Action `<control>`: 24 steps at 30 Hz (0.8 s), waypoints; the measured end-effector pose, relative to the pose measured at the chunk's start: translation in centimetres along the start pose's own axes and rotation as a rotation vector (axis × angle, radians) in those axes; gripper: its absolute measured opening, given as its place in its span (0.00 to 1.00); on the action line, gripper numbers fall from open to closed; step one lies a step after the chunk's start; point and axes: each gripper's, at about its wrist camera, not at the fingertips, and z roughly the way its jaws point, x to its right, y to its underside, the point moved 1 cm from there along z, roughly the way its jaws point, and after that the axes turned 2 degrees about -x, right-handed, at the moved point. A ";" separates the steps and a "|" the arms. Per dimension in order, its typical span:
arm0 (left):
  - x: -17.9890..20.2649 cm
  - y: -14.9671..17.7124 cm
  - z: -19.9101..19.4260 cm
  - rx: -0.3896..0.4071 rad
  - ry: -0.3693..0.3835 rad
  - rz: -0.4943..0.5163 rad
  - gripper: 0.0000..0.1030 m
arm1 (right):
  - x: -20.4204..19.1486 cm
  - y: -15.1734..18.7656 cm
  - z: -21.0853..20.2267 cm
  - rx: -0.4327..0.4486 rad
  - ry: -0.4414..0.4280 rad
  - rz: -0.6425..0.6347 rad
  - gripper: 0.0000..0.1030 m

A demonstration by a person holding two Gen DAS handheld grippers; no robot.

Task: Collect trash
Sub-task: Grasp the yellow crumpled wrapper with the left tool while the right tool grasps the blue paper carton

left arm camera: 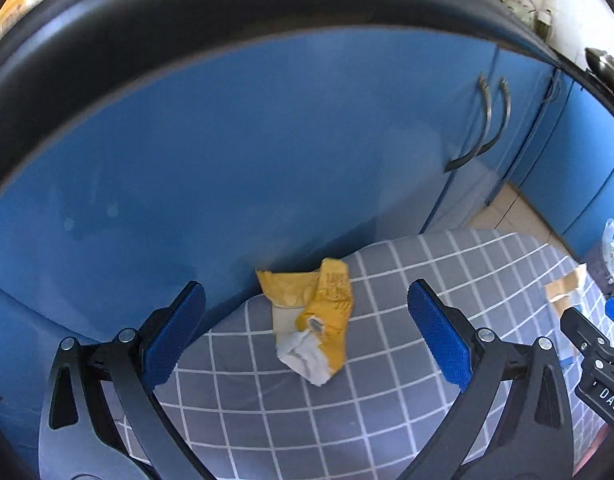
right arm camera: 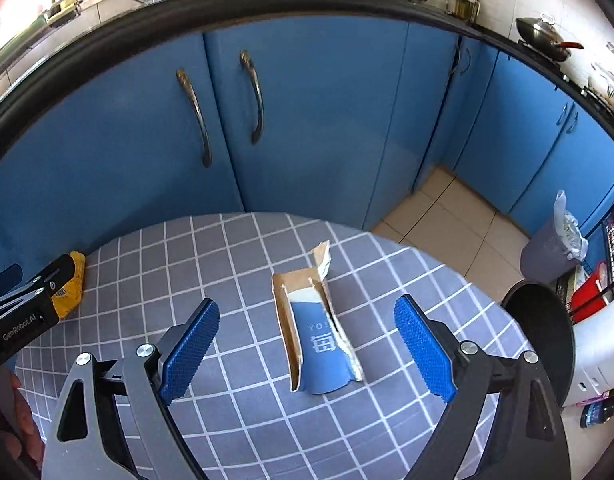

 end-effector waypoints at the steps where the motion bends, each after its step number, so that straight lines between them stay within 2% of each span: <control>1: -0.1 0.1 0.3 -0.005 -0.005 -0.001 0.97 | 0.0 0.0 0.2 -0.003 0.000 -0.002 0.84; 11: -1.1 0.6 3.0 -0.036 -0.022 -0.007 0.96 | -0.5 0.4 1.8 -0.024 0.000 -0.011 0.84; 12: -1.2 0.7 3.0 -0.036 -0.022 -0.004 0.96 | -0.5 0.5 1.7 -0.025 -0.003 -0.011 0.84; 13: -1.4 0.8 3.1 -0.037 -0.020 -0.002 0.96 | -0.5 0.6 1.7 -0.025 -0.008 -0.011 0.79; 14: -1.4 0.9 3.2 -0.038 -0.018 -0.003 0.93 | -0.5 0.7 1.8 -0.035 -0.012 -0.014 0.69; 16: -1.2 1.0 3.3 -0.048 -0.019 -0.004 0.84 | -0.5 1.0 1.8 -0.048 -0.009 -0.024 0.58; 18: -1.2 1.2 3.0 -0.049 0.012 -0.016 0.74 | -0.4 1.1 1.7 -0.051 -0.042 -0.019 0.44; 19: -1.0 1.4 3.0 -0.046 0.013 -0.010 0.67 | -0.5 1.1 1.6 -0.054 -0.044 -0.020 0.37; 20: -0.9 1.5 2.8 -0.041 0.019 -0.001 0.53 | -0.5 1.2 1.5 -0.057 -0.047 -0.024 0.32; 21: -0.8 1.5 2.6 -0.038 0.025 0.009 0.47 | -0.6 1.2 1.4 -0.061 -0.051 -0.028 0.32; 24: -0.7 1.7 1.9 -0.049 0.056 0.003 0.46 | -0.7 1.6 0.7 -0.063 -0.059 -0.036 0.31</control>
